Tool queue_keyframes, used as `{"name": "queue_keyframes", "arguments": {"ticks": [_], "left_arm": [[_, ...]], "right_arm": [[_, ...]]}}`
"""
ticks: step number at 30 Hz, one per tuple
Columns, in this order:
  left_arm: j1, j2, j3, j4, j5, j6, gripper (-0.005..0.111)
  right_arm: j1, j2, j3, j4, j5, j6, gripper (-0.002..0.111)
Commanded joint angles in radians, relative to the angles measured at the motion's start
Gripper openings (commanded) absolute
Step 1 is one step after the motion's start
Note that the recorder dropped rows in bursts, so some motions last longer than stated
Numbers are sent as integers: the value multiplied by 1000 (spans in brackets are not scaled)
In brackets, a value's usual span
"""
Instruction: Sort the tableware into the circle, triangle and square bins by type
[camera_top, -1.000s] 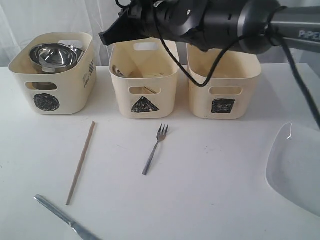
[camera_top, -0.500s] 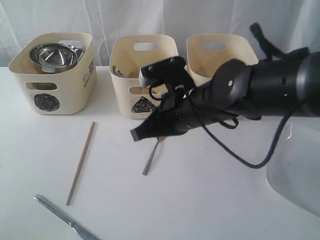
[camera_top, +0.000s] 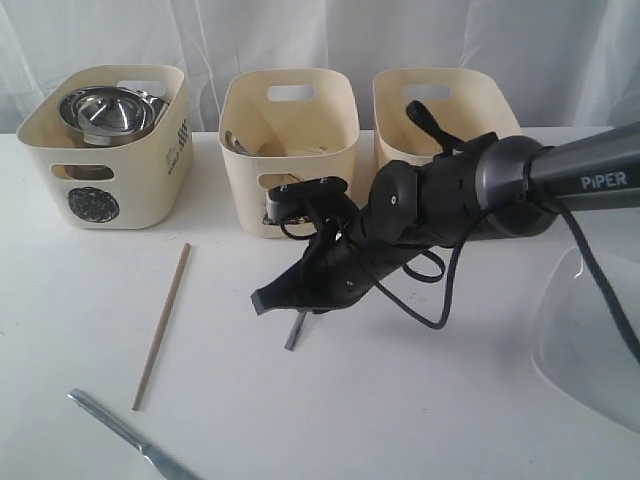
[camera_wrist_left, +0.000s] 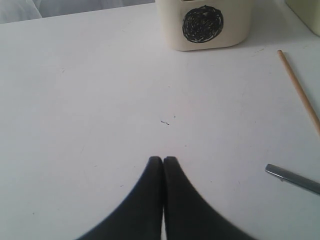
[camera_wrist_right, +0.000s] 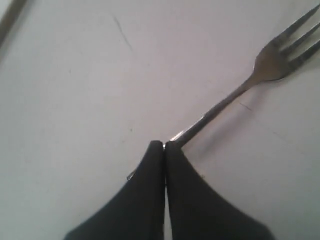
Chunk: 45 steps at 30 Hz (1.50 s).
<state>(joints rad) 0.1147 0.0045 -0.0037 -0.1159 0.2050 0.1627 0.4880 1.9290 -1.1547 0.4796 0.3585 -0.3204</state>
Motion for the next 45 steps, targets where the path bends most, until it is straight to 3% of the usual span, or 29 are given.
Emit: {"name": "queue_keyframes", "arguments": {"ticks": [1,6,12,15,23,37,41,45], "left_arm": [[0,-4,4,-6,-3,2,0],[0,-4,4,-6,-3,2,0],[0,-4,4,-6,-3,2,0],[0,-4,4,-6,-3,2,0],[0,-4,4,-6,-3,2,0],[0,-4,4,-6,-3,2,0],[0,-4,4,-6,-3,2,0],[0,-4,4,-6,-3,2,0]], "right_arm": [[0,-3,-30,-9,13,67,0],[0,-3,-31,-9,-73,63,5],[0,-3,-36,27,-106,73,41],[0,0,-36,25,-108,114,49],[0,112,-73,21,-90,280,49],[0,193,-130,-12,-21,294,48],[0,223,-130,-60,28,370,40],[0,236,-130,-71,108,378,19]]}}
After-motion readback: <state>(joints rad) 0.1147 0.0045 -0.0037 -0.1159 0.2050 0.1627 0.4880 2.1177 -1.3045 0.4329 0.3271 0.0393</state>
